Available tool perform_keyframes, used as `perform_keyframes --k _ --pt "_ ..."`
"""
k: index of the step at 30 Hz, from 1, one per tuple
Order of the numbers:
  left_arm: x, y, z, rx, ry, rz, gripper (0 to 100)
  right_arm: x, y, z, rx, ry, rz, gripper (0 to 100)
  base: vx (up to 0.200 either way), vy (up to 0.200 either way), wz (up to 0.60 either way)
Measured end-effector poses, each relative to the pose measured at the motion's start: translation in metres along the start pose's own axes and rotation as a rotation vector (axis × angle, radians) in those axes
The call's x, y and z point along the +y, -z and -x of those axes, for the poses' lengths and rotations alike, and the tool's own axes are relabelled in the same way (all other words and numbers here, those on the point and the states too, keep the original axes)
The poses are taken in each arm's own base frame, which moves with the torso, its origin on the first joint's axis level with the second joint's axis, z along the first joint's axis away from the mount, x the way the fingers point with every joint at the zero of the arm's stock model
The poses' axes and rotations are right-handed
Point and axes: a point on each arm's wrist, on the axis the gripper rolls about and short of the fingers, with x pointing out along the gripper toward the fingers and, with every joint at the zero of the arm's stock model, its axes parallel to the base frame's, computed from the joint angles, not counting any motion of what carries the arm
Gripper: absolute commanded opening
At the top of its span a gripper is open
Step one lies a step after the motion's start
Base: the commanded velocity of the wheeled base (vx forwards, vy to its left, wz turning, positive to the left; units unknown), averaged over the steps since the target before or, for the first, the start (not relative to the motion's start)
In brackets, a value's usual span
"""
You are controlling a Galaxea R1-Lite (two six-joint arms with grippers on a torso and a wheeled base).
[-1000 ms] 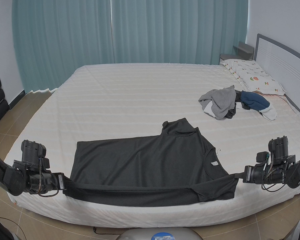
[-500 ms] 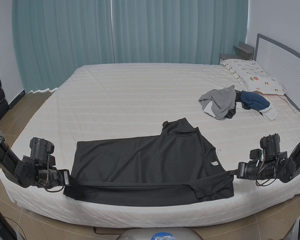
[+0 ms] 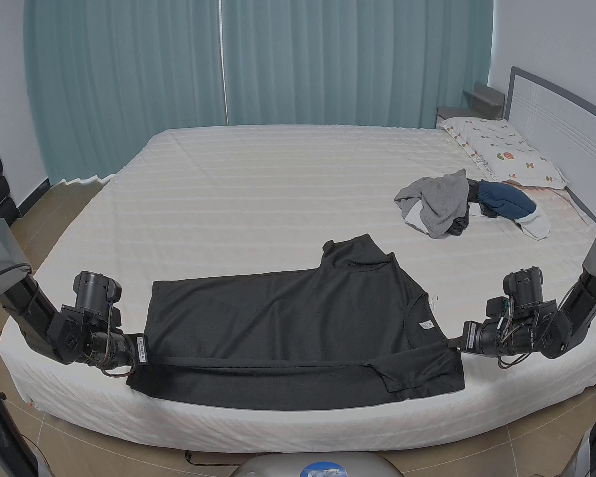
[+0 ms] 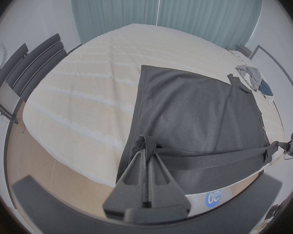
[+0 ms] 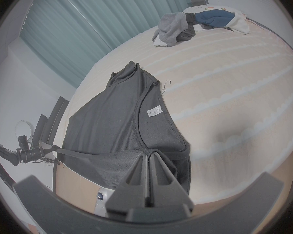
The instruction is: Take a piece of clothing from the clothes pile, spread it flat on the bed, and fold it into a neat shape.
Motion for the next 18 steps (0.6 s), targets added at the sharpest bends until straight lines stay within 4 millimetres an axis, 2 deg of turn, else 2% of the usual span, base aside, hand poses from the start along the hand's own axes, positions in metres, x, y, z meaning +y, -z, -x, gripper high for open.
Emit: perform_keyframes --k 2,3,5,6,18 --pt "0.000 0.000 -0.002 0.003 -0.001 0.000 0 -0.001 0.001 -0.002 0.007 0.003 -0.002 0 0.000 0.000 0.00" --pt "0.000 -0.001 -0.003 0.004 -0.001 0.001 100 -0.002 0.002 -0.003 0.011 0.004 -0.003 0 0.000 0.000 0.00" --pt "0.000 -0.002 -0.004 0.003 -0.001 0.002 100 -0.003 0.002 -0.005 0.015 0.007 -0.005 0 0.000 0.000 0.00" --pt "0.000 -0.002 -0.005 0.005 -0.002 0.003 100 -0.003 0.003 -0.006 0.018 0.008 -0.006 100 0.000 0.000 0.00" --pt "0.000 -0.006 -0.014 0.008 -0.005 0.035 100 -0.003 -0.001 -0.009 -0.031 -0.011 -0.087 100 0.000 0.000 0.00"
